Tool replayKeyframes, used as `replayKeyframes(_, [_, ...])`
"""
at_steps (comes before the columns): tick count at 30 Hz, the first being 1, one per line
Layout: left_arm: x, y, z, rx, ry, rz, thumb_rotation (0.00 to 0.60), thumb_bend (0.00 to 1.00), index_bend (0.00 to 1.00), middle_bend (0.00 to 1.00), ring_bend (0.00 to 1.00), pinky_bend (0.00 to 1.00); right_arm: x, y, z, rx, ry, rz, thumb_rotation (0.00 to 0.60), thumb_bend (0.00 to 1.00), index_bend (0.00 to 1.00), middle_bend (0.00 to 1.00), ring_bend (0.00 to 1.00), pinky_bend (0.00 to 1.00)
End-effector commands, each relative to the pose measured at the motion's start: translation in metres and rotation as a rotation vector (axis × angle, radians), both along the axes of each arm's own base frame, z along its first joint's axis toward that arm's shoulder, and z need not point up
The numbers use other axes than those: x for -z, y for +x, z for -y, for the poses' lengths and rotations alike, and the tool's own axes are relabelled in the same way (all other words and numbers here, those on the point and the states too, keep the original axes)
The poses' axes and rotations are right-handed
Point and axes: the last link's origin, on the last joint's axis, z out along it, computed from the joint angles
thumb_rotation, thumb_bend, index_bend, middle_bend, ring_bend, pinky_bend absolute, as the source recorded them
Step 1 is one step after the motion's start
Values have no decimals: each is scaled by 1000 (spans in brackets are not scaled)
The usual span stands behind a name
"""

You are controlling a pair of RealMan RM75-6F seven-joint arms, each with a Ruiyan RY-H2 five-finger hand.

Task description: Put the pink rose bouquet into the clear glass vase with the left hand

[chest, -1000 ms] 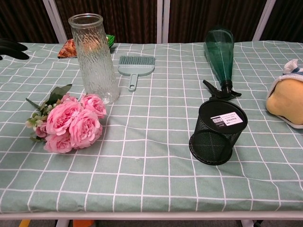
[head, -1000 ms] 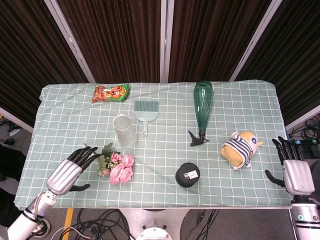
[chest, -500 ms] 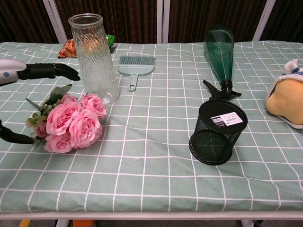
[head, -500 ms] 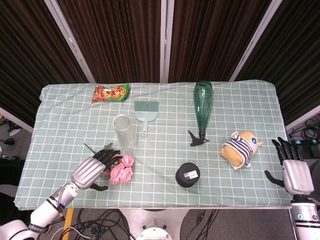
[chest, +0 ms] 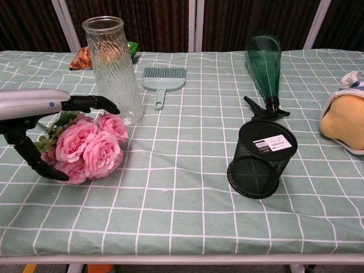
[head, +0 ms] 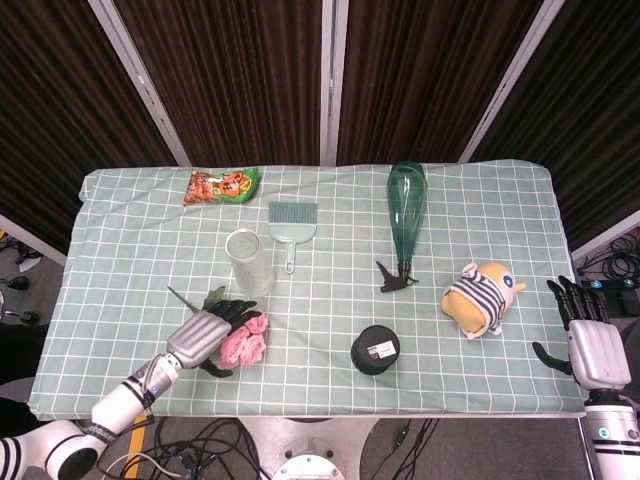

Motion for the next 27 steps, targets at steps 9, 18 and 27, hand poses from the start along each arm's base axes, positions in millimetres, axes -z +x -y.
replayKeyframes(9, [17,-4,-7,12,-38,-42,600,96,84,0,0,88,-2,0,-1,0,-3,-2,600,135,0,0,0,0])
replayKeyframes(18, [25,-6,-11,10,-74,-68,600,98,85,0,0,118,0,-5,0,16,7,2,600,136,0,0,0,0])
replayKeyframes(27, [27,-4,-15,28,33,-41,600,166,270,201,208,404,0,-8,-1,25,11,0,600,136,0,0,0,0])
